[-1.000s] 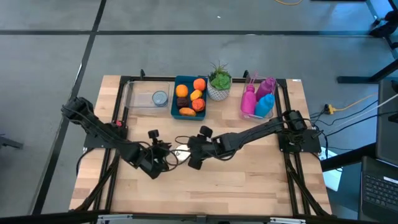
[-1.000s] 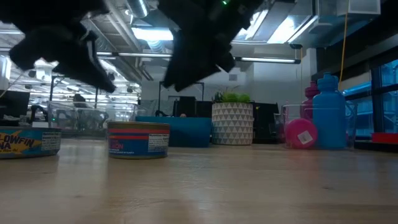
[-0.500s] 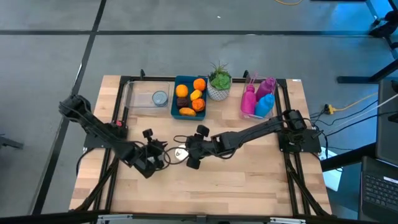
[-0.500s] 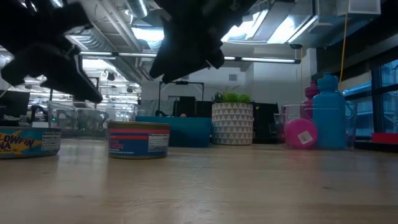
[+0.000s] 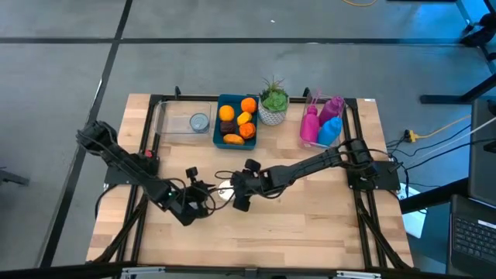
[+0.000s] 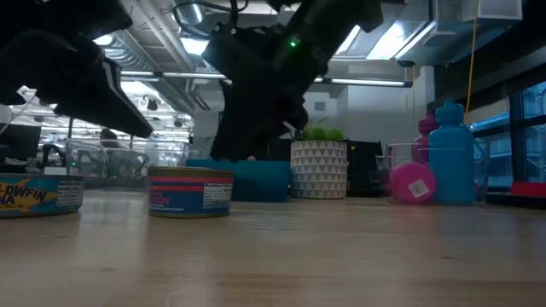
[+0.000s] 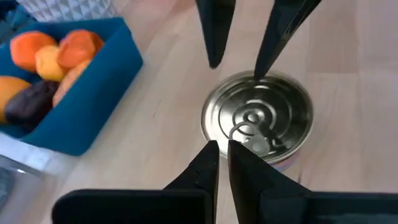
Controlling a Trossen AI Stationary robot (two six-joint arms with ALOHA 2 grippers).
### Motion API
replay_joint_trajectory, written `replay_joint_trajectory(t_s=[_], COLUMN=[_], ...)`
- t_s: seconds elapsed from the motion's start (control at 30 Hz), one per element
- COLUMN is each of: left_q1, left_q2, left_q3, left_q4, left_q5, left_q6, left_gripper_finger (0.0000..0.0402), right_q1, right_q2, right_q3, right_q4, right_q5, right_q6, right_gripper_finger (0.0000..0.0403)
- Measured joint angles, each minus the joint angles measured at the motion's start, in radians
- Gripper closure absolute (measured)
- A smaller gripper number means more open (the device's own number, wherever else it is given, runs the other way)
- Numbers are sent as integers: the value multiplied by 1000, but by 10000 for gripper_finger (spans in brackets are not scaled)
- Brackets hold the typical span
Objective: Pick & Place Food Item
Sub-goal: Stack the blue and pink tuna can on top of the blue tuna can into the left transparent bin
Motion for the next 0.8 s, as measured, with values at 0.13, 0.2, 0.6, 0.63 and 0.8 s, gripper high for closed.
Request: replay_joint_trajectory(t_s=[0.13,0.2,0.6,0.63,0.8], left_q1=[15,17,47,47,47], left_q2=[36,63,145,145,145], left_q3=[0,-1,0,0,0], left_q4=[40,68,229,231,231], left_q5=[26,35,89,88,74], left_q6=[-5,14,108,116,141], left_gripper_finger=[372,371,370,370,374], right_q1=[0,0,-9,-10,-10], right_q2=[5,9,19,23,33], right_q3=[0,-1,4,5,5], right_q4=[-30,-60,-143,-147,-149], right_q5=[10,33,57,57,61], right_q6=[14,30,99,106,118], right_gripper_finger=[213,213,213,213,213])
